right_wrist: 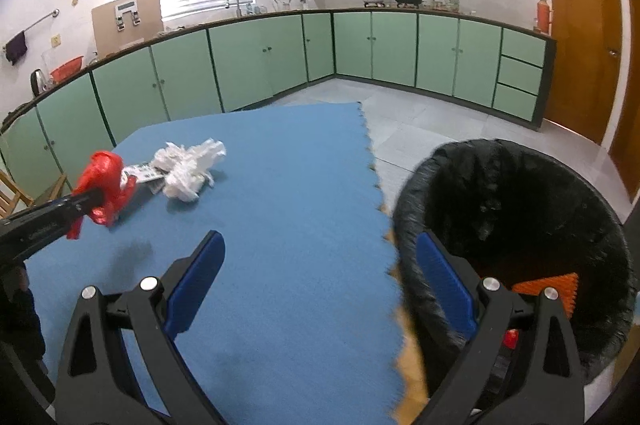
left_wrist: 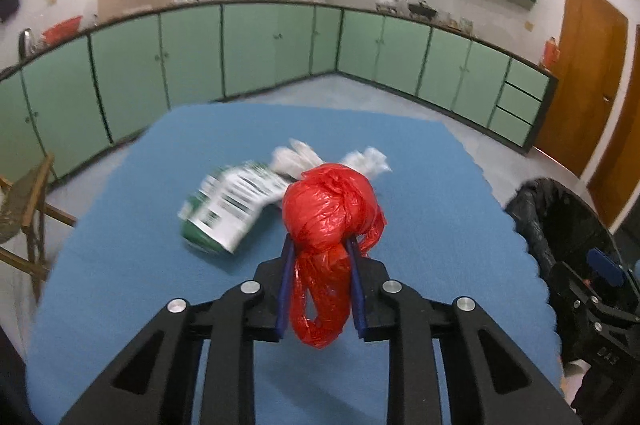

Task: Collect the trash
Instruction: 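Grasp the crumpled white tissue with the right tool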

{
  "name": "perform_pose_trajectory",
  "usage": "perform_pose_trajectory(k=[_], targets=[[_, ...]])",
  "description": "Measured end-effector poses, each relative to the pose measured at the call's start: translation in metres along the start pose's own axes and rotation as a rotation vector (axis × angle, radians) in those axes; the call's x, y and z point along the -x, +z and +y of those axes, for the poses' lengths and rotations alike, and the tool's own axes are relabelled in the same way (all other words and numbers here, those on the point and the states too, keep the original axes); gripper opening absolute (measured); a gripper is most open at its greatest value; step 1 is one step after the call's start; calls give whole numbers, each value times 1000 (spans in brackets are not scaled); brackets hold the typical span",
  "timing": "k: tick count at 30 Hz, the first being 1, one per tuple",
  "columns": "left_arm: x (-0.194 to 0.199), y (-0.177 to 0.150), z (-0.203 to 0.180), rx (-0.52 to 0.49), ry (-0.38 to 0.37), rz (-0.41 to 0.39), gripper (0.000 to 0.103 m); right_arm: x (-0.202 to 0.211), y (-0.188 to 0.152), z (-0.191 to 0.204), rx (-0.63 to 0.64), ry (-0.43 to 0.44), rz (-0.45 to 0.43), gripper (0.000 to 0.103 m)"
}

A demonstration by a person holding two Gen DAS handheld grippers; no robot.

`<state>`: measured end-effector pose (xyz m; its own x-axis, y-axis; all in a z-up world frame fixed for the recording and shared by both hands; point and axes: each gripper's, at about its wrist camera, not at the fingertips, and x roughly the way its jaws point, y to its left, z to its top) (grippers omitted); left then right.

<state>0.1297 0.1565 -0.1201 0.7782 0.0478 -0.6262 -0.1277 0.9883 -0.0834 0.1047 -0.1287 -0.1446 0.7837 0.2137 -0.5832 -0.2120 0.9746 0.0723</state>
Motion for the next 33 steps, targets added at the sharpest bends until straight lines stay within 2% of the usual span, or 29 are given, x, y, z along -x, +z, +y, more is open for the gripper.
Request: perform_pose_trajectory(k=[12, 14, 16, 20, 24, 29, 31, 33], targets=[[-4, 18, 56, 23, 113, -33, 24, -68, 36, 73, 66, 81, 16, 93], [-6, 18, 62, 24, 129, -36, 24, -82, 38, 86, 90, 87, 29, 91], [-7, 19, 69, 27, 141, -36, 24, -95, 40, 95, 106, 92, 48, 84], [-7, 19, 79, 30, 160, -37, 24, -120, 40, 112, 134, 91, 100, 80], [-9, 20, 83, 36, 167, -32, 24, -133, 43, 120, 135, 111, 148, 67], [-9, 19, 83, 45, 164, -27, 24, -141, 44, 124, 134, 167, 202, 44], [-8, 20, 81, 43, 161, -28, 24, -140, 44, 126, 146, 205, 215, 22], [-6, 20, 79, 43, 158, -29, 24, -138, 43, 131, 166, 230, 223, 16]])
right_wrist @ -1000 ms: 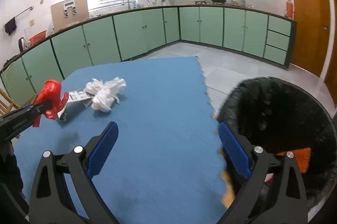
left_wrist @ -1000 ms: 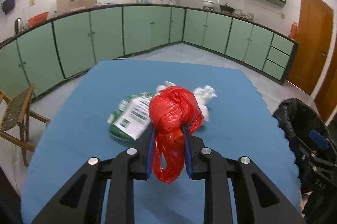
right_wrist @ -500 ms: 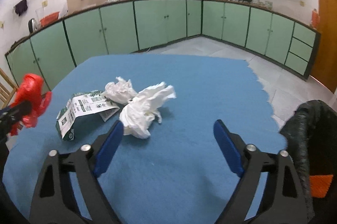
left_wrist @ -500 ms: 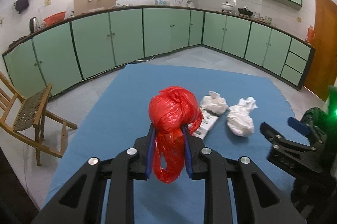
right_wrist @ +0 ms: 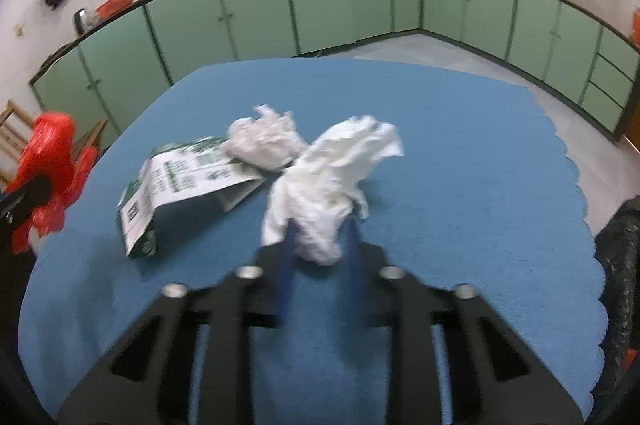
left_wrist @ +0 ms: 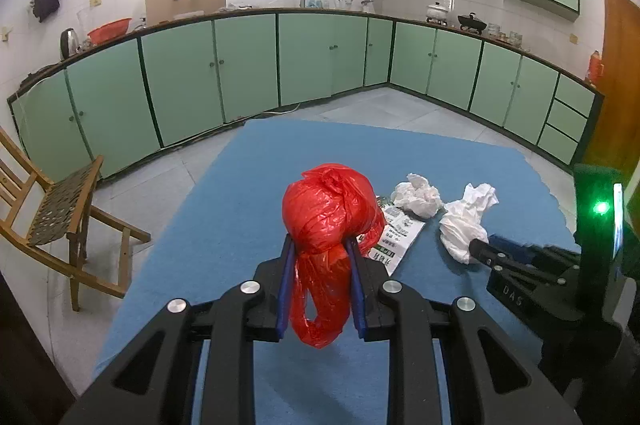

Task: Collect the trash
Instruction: 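Grasp the crumpled white tissue with the right tool, then carry the red bag and white tissue over the bin and open both tools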

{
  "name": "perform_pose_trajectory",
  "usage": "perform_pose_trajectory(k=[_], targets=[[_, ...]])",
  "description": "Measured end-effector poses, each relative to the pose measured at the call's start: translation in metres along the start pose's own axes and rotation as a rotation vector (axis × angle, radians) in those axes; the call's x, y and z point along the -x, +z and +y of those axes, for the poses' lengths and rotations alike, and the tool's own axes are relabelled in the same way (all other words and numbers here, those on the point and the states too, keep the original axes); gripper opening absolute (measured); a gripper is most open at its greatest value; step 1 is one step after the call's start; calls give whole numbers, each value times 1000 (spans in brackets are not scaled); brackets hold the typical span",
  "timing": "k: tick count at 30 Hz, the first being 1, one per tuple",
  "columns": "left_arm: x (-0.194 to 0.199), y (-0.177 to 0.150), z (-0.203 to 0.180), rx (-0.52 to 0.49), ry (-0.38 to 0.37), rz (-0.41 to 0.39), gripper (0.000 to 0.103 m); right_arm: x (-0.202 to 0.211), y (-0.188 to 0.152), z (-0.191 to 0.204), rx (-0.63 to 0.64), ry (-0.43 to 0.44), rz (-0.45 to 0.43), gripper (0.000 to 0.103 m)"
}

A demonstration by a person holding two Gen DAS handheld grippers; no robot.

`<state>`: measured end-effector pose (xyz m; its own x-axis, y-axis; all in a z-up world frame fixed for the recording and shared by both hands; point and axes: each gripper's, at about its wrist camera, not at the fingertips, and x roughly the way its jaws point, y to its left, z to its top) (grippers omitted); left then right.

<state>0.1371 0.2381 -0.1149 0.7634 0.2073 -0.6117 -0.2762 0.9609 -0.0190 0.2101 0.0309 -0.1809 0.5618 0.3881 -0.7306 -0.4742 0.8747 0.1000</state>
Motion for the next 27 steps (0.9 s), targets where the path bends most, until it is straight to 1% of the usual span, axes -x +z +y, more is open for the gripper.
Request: perform_pose_trajectory(k=[5, 13, 21, 27], targets=[[3, 2, 0, -10, -4, -7, 24, 12, 3, 4, -7, 20, -14, 13], [14, 3, -15, -21, -33, -14, 24, 60, 3, -5, -30, 38, -81, 13], [34, 9, -37, -53, -83, -46, 24, 113, -1, -18, -38, 18, -149, 13], [53, 12, -56, -82, -114, -69, 24, 143, -5, -28, -41, -7, -181, 13]])
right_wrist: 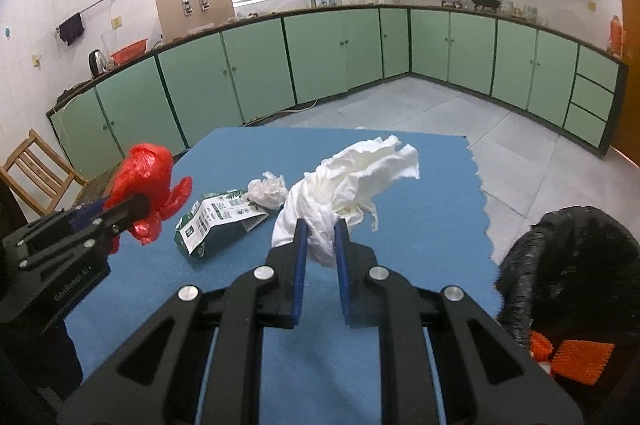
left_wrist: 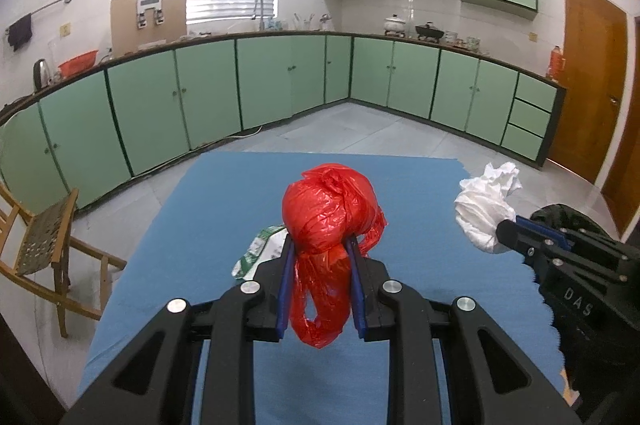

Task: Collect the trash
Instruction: 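Carry the red bag and white tissue over the bin and open both tools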

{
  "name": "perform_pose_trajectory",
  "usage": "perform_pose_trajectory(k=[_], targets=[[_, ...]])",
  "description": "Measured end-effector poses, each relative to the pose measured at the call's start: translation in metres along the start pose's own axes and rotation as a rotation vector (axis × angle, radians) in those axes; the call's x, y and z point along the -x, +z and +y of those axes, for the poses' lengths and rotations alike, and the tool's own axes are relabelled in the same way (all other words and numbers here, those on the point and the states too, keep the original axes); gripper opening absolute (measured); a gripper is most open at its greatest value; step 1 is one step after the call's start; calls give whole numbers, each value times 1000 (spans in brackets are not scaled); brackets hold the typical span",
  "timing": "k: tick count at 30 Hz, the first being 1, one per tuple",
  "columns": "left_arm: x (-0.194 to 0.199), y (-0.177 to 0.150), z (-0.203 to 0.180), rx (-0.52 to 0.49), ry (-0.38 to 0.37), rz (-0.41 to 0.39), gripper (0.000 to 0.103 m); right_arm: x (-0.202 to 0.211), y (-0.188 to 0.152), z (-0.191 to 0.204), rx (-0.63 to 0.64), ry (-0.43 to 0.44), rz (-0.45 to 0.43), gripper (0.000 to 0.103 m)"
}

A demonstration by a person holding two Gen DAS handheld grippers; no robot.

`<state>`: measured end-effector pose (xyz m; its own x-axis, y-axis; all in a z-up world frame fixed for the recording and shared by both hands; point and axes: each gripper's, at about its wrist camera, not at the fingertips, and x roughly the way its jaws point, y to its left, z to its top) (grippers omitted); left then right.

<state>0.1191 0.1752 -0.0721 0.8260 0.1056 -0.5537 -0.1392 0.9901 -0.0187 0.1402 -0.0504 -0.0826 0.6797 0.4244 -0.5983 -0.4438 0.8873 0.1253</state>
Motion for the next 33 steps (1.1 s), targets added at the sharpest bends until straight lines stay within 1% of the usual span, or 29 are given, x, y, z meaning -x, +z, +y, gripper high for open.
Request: perform_pose_trajectory(k=[5, 12, 21, 33], targets=[[9, 3, -15, -15, -20, -9, 24, 23, -1, -10, -4, -13, -22, 13], [21, 10, -46, -48, -76, -31, 24, 54, -7, -30, -31, -41, -47, 13], [22, 11, -93, -100, -152, -31, 24, 90, -22, -79, -75, -129, -70, 13], [14, 8, -178, -191, -296, -26, 24, 128, -50, -153, -161, -262, -91, 13]])
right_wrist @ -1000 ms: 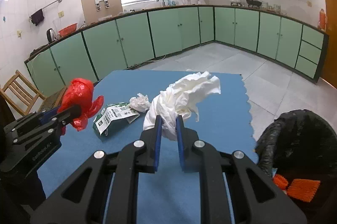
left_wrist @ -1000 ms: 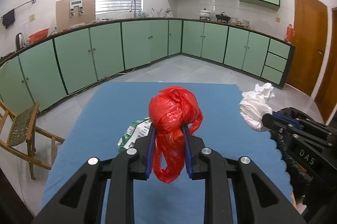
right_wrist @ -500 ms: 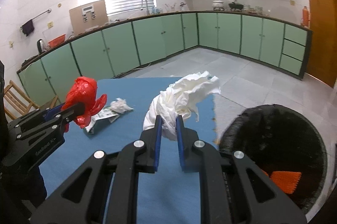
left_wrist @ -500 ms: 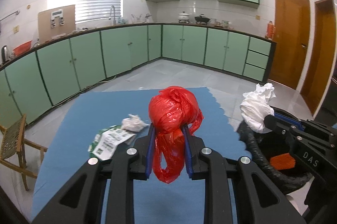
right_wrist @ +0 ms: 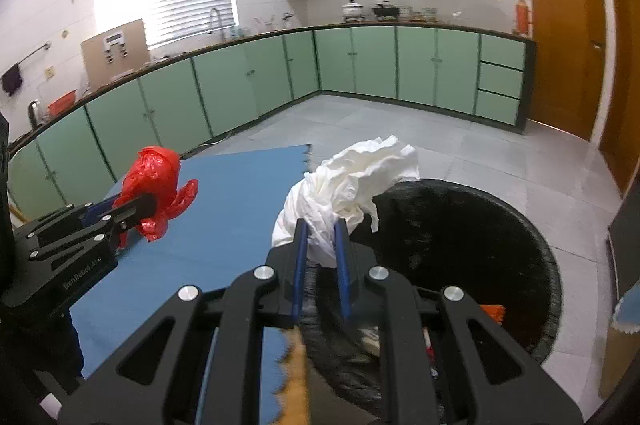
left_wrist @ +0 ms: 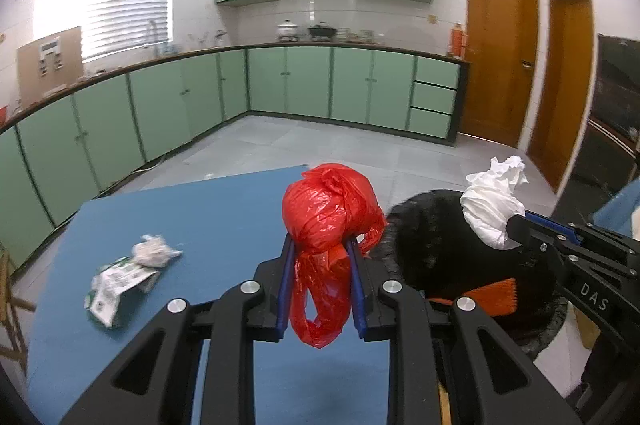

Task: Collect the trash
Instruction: 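Carry the red bag and white tissue over the bin and open both tools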

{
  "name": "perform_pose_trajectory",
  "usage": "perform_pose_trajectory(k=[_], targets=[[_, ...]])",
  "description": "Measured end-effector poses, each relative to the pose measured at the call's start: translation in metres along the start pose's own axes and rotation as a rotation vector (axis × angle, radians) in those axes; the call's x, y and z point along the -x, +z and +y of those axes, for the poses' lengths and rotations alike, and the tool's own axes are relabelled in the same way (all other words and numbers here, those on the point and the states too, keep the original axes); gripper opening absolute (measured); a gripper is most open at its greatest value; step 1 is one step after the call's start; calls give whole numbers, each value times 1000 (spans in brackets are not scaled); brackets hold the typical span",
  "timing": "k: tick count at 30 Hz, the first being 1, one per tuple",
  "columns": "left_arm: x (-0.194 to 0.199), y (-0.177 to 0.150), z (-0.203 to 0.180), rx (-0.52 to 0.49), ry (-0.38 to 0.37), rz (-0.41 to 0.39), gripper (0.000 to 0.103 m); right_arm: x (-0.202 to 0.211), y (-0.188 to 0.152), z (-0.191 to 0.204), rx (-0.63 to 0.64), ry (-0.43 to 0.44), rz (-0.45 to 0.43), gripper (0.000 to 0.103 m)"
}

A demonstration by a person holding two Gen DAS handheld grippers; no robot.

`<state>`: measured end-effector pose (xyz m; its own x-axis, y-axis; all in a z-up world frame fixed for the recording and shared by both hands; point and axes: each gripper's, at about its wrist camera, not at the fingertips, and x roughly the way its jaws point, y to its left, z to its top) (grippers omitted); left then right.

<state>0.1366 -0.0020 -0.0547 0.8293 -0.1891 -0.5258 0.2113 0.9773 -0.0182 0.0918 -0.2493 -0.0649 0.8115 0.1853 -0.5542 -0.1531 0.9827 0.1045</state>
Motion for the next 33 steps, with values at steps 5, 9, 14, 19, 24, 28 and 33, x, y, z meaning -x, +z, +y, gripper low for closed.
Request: perform_pose_trajectory(k=[5, 9, 14, 19, 24, 28, 33], targets=[[-19, 3, -32, -25, -58, 14, 24, 6, -7, -29, -20, -50, -2, 13], [-33, 3, -56, -53, -90, 25, 24, 8, -13, -50, -35, -83, 2, 13], [-47, 2, -79, -78, -121, 32, 24, 7, -23, -73, -62, -112, 5, 13], [-66, -3, -99, -83, -156, 55, 24, 0, -34, -91, -90, -138, 23, 13], [-87, -8, -118, -96, -170, 99, 24, -13, -49, -112, -119, -162, 58, 13], [-101, -12, -137, -125, -192, 122, 24, -22, -58, -127, -139, -177, 83, 13], [-114, -14, -149, -150, -206, 150, 31, -34, -70, -143, -152, -189, 112, 19]])
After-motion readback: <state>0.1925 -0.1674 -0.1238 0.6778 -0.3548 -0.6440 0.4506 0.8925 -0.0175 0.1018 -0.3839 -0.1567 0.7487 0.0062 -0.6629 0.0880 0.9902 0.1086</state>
